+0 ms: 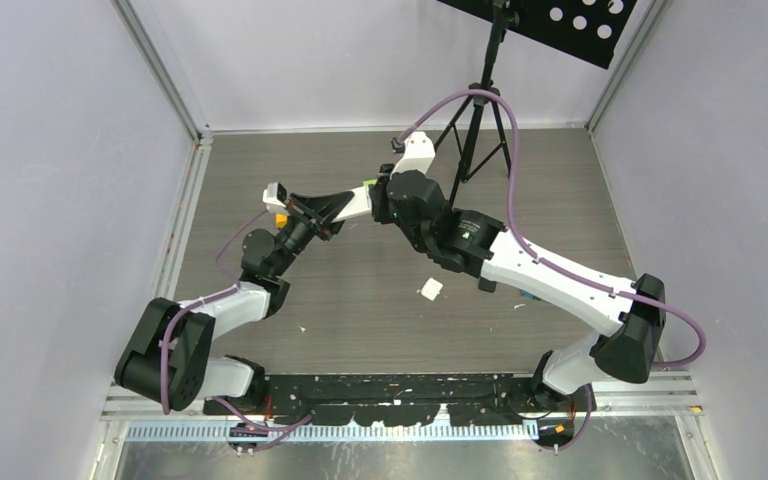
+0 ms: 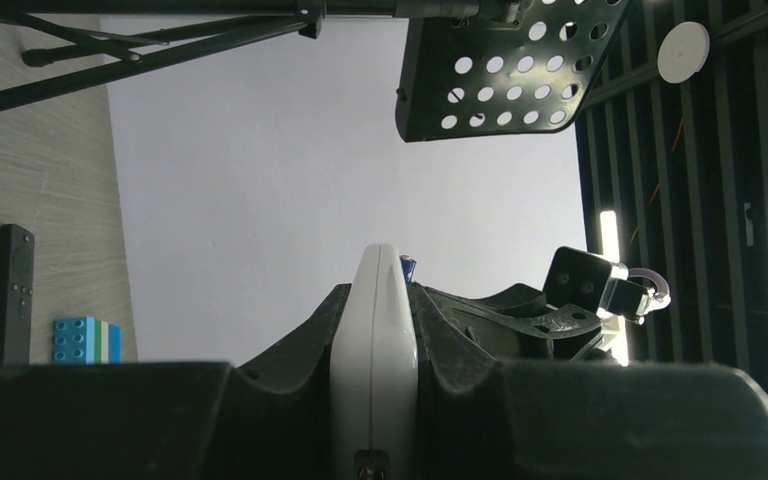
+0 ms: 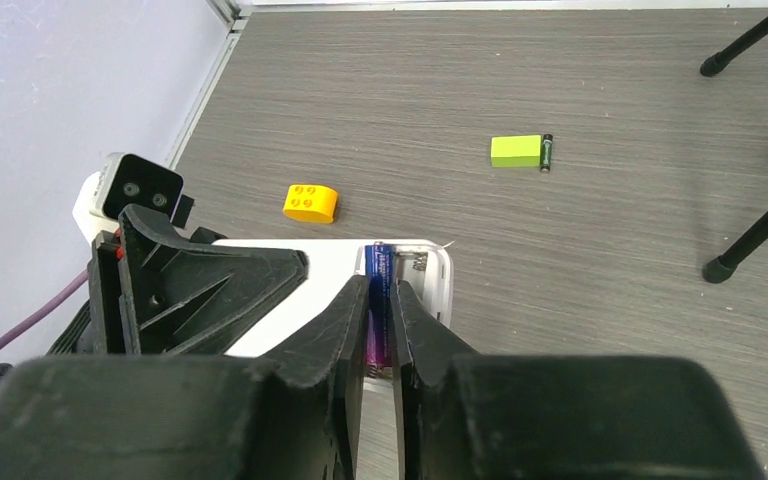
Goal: Load the batteries into the remote control
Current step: Load the battery into the remote control.
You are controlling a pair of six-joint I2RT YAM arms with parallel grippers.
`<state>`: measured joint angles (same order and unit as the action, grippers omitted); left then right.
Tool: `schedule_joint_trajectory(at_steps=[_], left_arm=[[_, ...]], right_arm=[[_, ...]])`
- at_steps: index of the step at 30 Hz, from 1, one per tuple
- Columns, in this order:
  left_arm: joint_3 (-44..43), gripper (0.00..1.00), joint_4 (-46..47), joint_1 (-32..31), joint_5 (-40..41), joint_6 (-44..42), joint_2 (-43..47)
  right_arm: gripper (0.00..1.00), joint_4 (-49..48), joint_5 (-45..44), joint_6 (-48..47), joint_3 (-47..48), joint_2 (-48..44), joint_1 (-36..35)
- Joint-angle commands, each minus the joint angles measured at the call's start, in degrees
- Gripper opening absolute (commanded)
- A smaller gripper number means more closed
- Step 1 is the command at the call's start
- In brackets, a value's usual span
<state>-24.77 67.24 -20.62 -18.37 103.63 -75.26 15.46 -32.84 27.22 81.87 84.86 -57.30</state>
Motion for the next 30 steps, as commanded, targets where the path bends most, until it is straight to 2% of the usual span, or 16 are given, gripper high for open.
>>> schedule_joint_trajectory(at_steps=[1, 11, 16, 18, 22, 23, 25, 30], left_arm=[[-1.27, 0.0, 10.68, -0.21, 1.05, 1.87, -0.17], [-1.97, 0.0, 10.97, -0.21, 1.26, -0.27, -1.4], [-1.86, 0.0, 11.3, -0.21, 1.74, -1.48, -1.36], [-2.01, 0.0, 11.31, -0.21, 1.76, -2.48, -1.26], [-1.99, 0.0, 11.48, -0.21, 1.73, -4.82, -0.99], [-1.94, 0.0, 11.66, -0.21, 1.72, -5.46, -0.95], [-1.94, 0.0, 11.68, -0.21, 1.69, -6.28, -0.65], [-1.78, 0.0, 11.56, -0.21, 1.9, -7.59, 0.97]], right_arm=[[0.2, 2.92, 0.02, 3.35, -0.22, -3.11, -0.01], [0.27, 4.21, 4.2, 8.46, -1.12, -8.22, 0.62], [0.3, 4.7, 7.59, 17.25, -3.23, -12.31, 0.95], [0.38, 3.84, 8.05, 22.51, -5.3, -14.22, 0.97], [0.7, -0.79, 9.32, 33.8, -10.38, -16.57, 0.96], [0.74, -1.91, 9.77, 35.34, -11.19, -16.59, 0.96], [0.78, -3.42, 10.42, 39.62, -11.98, -16.05, 1.0], [0.79, -8.63, 11.69, 48.22, -13.5, -13.41, 1.03]])
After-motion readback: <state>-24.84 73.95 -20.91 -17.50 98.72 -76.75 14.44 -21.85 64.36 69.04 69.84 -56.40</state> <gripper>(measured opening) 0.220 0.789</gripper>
